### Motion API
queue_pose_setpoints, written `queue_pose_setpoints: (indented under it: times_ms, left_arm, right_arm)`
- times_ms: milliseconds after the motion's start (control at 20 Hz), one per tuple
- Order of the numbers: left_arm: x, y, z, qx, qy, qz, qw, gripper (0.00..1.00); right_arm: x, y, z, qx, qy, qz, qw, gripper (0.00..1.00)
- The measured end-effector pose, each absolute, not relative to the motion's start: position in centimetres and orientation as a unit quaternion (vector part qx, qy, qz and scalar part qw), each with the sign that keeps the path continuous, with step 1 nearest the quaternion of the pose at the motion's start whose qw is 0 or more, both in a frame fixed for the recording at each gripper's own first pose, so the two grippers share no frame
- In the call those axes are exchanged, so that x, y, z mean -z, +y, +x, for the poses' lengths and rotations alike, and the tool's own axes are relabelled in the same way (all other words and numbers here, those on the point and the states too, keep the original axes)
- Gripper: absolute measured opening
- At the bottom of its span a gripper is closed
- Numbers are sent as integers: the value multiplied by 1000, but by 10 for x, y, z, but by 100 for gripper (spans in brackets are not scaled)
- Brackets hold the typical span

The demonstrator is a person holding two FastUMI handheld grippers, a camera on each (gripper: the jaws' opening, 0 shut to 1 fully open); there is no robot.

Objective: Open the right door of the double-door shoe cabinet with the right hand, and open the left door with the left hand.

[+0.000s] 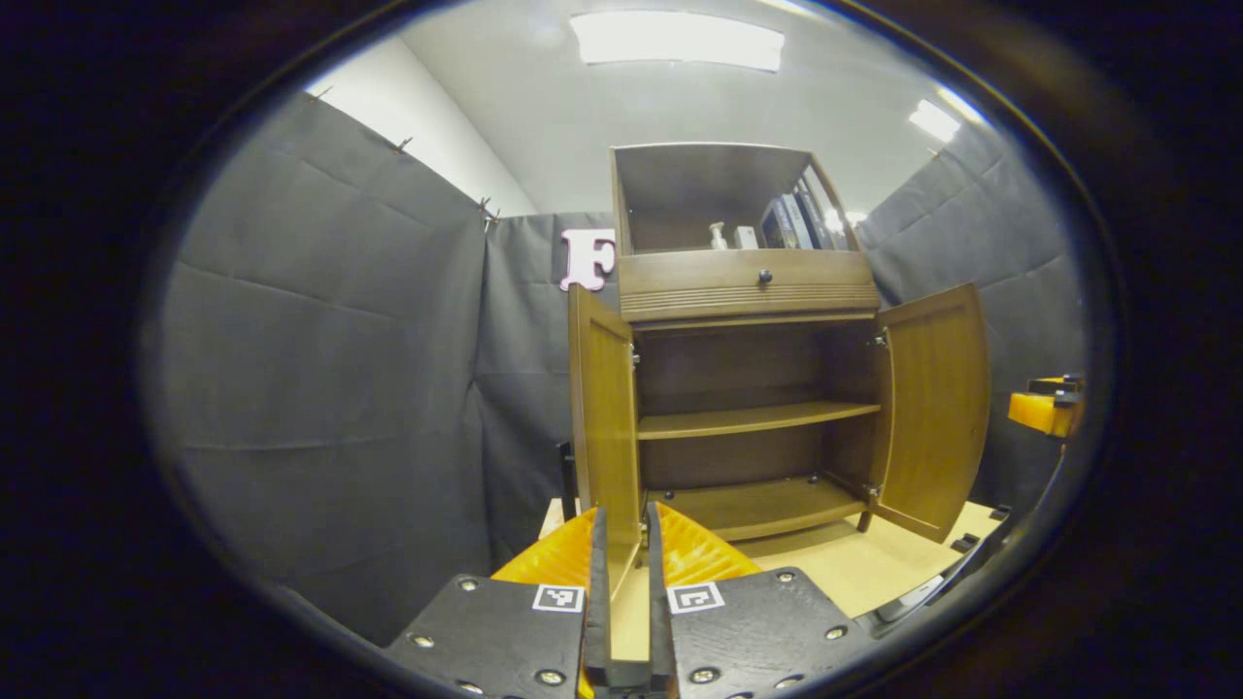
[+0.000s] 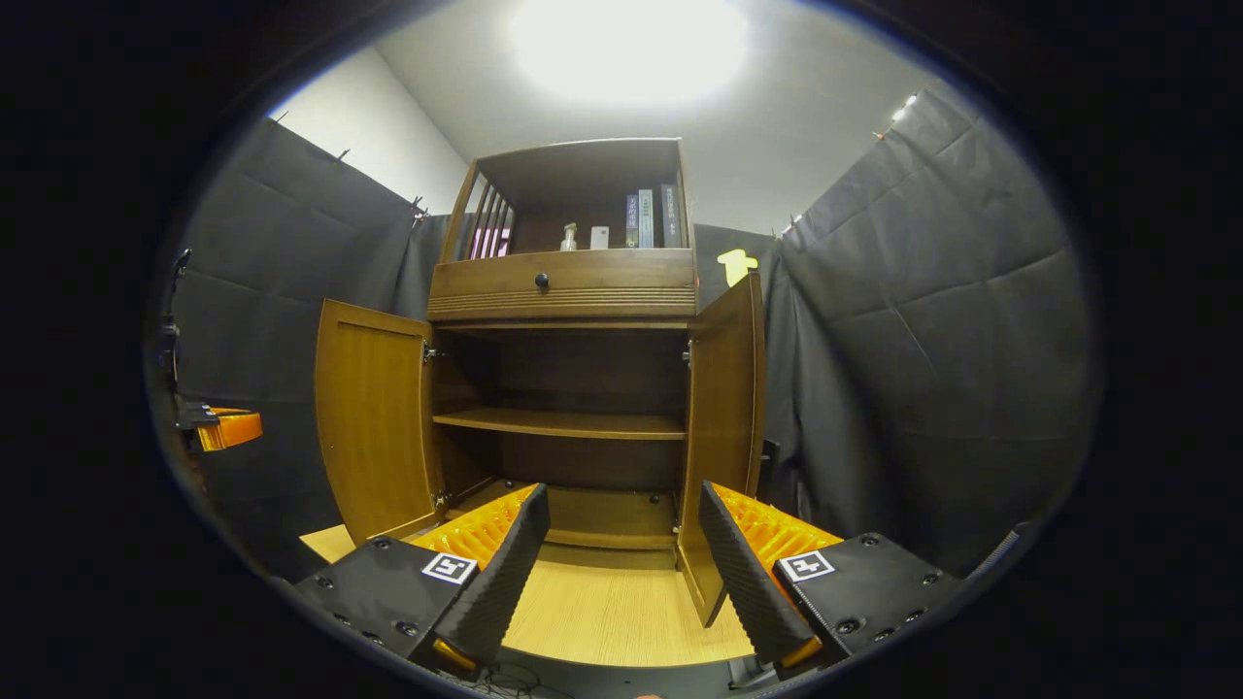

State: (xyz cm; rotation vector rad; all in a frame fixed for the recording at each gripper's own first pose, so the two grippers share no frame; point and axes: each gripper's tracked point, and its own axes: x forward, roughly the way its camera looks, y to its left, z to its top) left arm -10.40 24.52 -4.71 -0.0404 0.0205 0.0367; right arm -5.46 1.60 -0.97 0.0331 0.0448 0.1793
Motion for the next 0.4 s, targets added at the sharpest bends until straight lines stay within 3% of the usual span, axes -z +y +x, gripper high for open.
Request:
queue_pose_setpoints:
  times_ms: [200, 400]
  left_arm:
    - [41, 238, -115, -19, 1, -10, 1000, 19]
    - [39, 242, -119, -22, -3, -11, 1000, 30]
  right_arm:
    - [17, 14, -58, -87, 31, 20, 996, 97]
    - [15, 13, -60, -85, 30, 18, 996, 100]
